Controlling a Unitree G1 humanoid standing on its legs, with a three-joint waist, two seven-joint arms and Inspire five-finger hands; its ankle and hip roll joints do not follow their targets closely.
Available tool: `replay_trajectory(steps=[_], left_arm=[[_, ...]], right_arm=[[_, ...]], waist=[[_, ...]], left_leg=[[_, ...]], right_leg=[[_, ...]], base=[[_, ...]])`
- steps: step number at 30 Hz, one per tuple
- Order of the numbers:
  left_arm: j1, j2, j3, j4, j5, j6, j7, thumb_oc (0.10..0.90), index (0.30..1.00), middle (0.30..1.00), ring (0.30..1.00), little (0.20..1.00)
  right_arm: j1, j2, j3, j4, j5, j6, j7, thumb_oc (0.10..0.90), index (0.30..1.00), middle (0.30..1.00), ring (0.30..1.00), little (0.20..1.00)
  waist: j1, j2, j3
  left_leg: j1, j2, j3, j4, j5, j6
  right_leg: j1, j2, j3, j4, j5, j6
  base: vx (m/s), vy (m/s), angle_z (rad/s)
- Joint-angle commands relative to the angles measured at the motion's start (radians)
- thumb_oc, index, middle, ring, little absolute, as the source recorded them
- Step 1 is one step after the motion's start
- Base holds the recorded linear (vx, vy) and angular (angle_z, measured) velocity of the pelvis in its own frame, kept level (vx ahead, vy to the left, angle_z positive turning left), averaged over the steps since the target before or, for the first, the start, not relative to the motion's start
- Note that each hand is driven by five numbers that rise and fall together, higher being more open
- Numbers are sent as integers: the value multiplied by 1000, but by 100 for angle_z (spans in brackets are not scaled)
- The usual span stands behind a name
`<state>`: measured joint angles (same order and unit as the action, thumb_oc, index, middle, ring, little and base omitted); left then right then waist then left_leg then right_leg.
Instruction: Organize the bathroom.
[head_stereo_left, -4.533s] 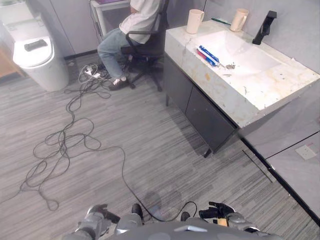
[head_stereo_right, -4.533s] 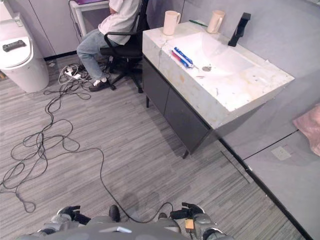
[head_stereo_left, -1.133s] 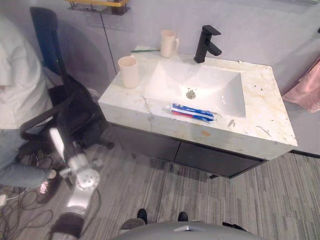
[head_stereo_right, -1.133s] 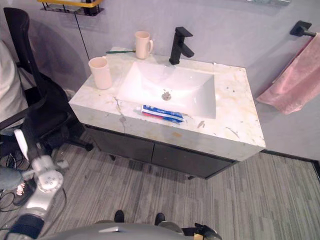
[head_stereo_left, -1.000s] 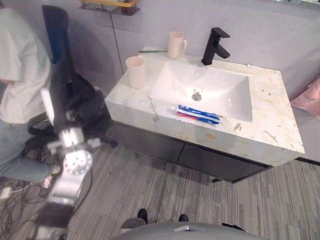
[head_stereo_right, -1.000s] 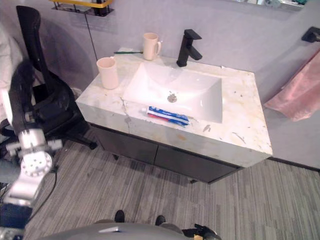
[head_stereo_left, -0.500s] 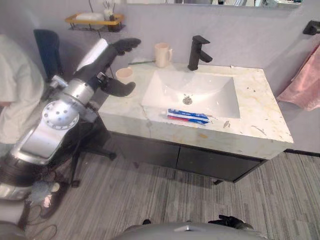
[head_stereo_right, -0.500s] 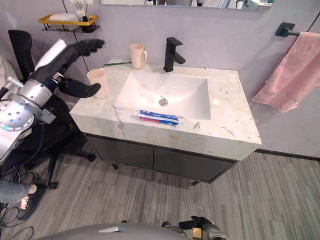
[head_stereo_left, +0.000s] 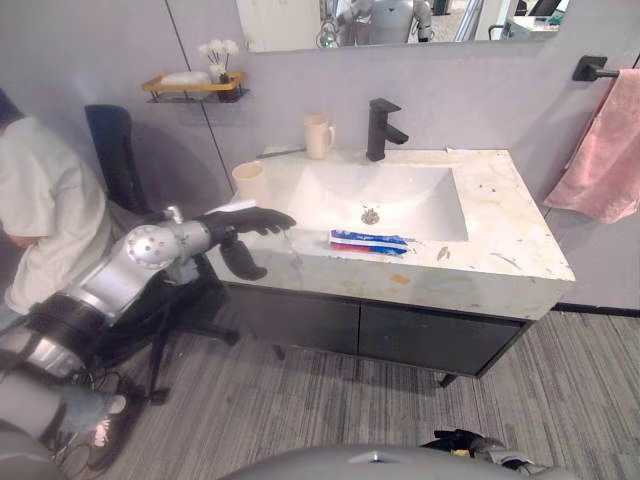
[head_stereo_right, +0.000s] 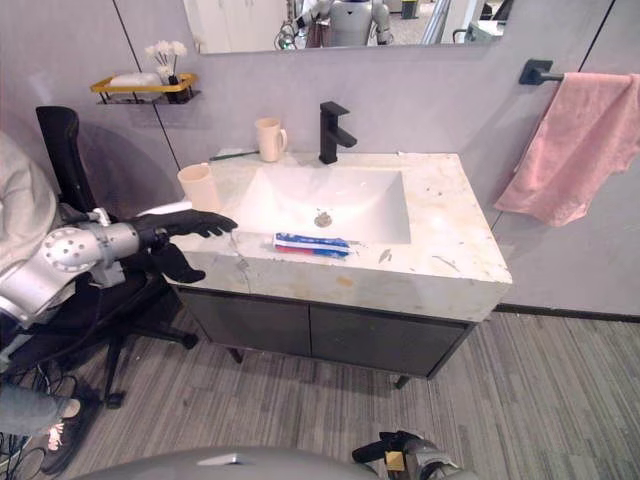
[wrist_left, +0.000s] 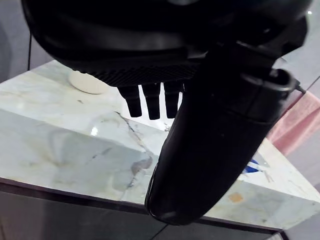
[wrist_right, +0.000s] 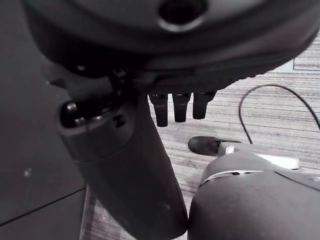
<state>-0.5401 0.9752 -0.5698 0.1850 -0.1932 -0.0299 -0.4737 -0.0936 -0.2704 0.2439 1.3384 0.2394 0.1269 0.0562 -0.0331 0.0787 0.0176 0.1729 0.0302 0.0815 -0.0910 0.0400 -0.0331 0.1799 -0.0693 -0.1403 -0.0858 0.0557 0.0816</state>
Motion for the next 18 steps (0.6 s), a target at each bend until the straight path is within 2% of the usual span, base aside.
replay_trajectory(steps=[1,2,6,14,18], left_arm=[[-165,-14,84,8,-37,-108,83,800,900,900,900,900],[-163,-27,77,3,-25,-128,121,800,900,900,900,900],[-167,-61,91,-8,-20,-138,201,800,900,900,900,900],[-171,-69,93,-11,-3,-34,138,800,900,900,900,900],[-186,-78,63,1,3,-20,138,800,900,900,900,900]], right_arm=[[-69,-34,-1,74,-39,-19,0,800,900,900,900,900],[-65,-32,-2,75,-42,-18,1,800,900,900,900,900],[-57,-23,-8,80,-43,-14,0,800,900,900,900,900],[-25,-26,-25,83,-49,-18,-6,800,900,900,900,900],[-21,-30,-31,82,-39,-20,-6,800,900,900,900,900]], waist=[[2,3,-46],[-2,4,-51],[-12,0,-58],[-32,4,-48],[-41,6,-43]], left_leg=[[50,16,64,25,-77,9],[55,17,67,24,-79,9],[51,24,81,27,-74,9],[49,33,100,33,-75,7],[47,32,104,38,-76,8]], right_leg=[[-18,-49,-5,45,-37,39],[-15,-47,-2,43,-38,39],[-21,-40,8,41,-35,33],[-20,-33,17,30,-40,31],[-21,-31,21,28,-39,30]], base=[[78,-13,-6],[38,-29,-7],[11,-25,-4],[15,-3,-12],[15,-9,-2]])
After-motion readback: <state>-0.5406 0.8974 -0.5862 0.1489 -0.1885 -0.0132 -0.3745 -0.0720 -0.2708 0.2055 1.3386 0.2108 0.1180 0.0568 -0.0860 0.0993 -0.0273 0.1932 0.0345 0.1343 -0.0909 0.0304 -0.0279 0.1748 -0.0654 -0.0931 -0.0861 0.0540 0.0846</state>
